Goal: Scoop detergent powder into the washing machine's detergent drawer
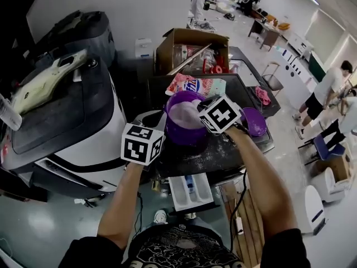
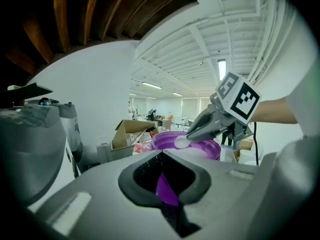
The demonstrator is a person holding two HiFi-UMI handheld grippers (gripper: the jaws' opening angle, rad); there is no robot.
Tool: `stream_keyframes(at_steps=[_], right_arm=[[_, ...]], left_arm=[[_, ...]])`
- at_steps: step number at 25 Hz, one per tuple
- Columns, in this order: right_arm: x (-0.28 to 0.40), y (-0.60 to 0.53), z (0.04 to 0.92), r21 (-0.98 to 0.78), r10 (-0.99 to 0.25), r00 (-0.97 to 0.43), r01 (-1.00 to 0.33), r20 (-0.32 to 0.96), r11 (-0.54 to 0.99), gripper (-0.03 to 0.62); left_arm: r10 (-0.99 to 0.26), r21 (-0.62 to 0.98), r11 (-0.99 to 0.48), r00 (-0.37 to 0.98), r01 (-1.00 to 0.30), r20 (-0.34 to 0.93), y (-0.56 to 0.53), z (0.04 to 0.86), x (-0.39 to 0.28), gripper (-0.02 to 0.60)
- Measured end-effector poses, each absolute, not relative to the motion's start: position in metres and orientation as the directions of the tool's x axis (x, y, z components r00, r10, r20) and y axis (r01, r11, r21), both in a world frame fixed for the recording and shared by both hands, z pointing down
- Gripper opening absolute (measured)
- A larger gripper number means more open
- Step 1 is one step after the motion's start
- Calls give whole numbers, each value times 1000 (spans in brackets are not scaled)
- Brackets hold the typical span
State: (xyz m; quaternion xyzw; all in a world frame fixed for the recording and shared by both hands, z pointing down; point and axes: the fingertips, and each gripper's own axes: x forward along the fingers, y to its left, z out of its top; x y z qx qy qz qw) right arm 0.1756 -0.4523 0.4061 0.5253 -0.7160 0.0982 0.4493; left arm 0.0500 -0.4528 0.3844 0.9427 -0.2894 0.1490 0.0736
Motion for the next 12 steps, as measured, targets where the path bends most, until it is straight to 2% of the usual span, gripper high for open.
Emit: stream_keyframes(at_steps=[12], right_arm=[[178, -460, 427, 389, -513, 126, -806, 849, 446, 35]], left_arm=[[-438, 63, -876, 844, -478, 309, -452, 387, 47, 0]])
